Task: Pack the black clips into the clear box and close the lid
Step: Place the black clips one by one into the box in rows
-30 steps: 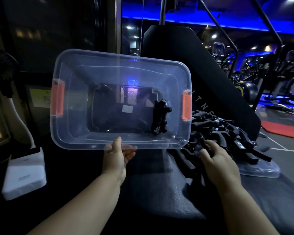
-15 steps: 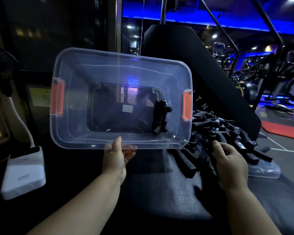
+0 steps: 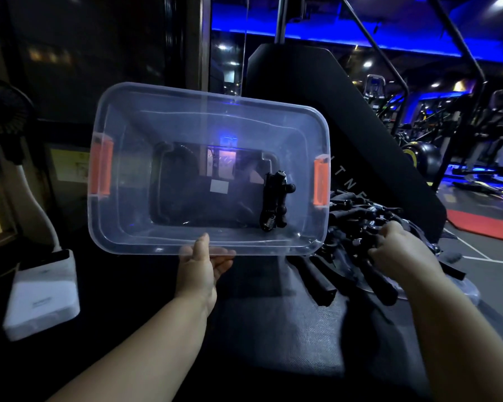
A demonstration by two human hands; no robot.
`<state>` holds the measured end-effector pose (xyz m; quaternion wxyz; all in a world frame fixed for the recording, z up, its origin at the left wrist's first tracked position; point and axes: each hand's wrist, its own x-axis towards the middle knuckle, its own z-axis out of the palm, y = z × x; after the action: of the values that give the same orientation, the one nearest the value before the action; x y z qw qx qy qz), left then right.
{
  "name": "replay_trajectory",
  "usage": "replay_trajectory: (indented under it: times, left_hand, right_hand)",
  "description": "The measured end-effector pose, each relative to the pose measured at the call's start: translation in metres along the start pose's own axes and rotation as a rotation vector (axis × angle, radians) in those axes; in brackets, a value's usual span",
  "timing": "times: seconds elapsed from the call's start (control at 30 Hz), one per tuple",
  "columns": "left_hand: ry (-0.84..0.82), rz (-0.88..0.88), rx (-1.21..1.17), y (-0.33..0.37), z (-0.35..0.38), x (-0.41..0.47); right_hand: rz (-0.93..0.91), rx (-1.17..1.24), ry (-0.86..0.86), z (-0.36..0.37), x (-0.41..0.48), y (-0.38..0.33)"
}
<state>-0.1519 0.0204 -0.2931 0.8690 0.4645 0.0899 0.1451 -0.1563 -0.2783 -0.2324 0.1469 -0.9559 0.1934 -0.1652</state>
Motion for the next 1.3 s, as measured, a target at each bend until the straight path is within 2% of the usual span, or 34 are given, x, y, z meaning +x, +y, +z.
replay_trajectory:
  times: [0.3,0.57,0.8,0.9,1.0,1.13,1.3]
  left_hand:
    - [0.001,-0.002,-0.003,0.002,0.000,-0.002]
    - [-0.008,-0.001,-0.003,0.002,-0.001,-0.002]
    - [-0.009,-0.007,-0.002,0.003,0.000,-0.003]
    - [-0.012,-0.012,-0.004,0.003,-0.001,-0.002]
    - [-0.015,-0.013,-0.006,0.003,-0.001,-0.002]
    - [-0.012,-0.017,-0.018,0.004,0.000,-0.002]
    - [-0.051,-0.031,-0.013,0.002,-0.004,0.001]
  right_hand:
    - [-0.065,-0.277,-0.164,-0.010,0.026,-0.024]
    - [-0.005,-0.170,-0.149,-0.013,0.019,-0.031]
    - [-0.079,-0.143,-0.131,-0.017,0.005,-0.031]
    - [-0.106,-0.092,-0.116,-0.030,-0.002,-0.034]
    - [-0.132,0.023,-0.013,-0.048,-0.013,-0.039]
    - [-0.228,0.207,0.143,-0.070,-0.032,-0.052]
    - [-0.371,0.410,0.211,-0.086,-0.053,-0.086]
